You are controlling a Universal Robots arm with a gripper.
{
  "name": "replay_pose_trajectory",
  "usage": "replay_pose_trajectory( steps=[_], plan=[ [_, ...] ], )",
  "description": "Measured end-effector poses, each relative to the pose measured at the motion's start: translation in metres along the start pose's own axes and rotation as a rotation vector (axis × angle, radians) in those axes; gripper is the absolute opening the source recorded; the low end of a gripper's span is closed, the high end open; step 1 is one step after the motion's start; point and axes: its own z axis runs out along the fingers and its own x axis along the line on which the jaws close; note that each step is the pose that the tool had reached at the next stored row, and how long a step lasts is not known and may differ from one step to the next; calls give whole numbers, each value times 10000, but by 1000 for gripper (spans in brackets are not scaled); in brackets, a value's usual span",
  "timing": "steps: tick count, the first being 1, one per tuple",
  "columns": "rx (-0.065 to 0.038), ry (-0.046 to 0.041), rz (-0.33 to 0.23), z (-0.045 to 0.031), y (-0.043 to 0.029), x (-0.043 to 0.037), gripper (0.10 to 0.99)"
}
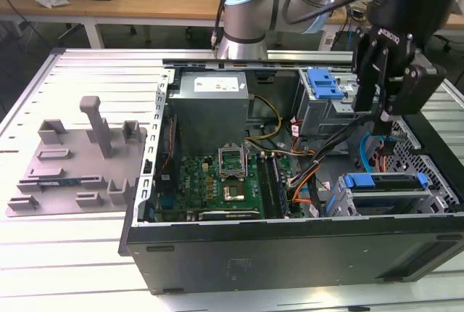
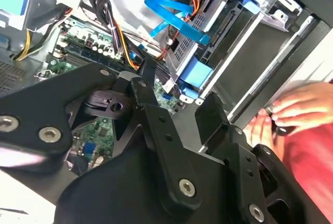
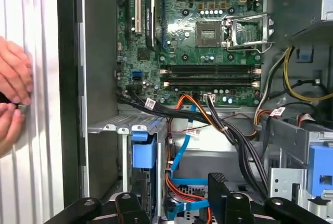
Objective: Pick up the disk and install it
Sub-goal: 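Insert the first disk wire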
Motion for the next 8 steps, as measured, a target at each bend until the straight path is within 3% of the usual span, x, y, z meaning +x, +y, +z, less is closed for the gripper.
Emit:
replay_pose_trajectory(
  steps=[1, 4, 7, 8],
  plan=[
    [0, 125, -6, -10, 0, -52, 584],
    [0, 320, -16, -33, -2, -187, 584],
    [-6, 421, -22, -47, -15, -271, 569],
    [-15, 439, -16, -47, -33, -282, 502]
  ],
)
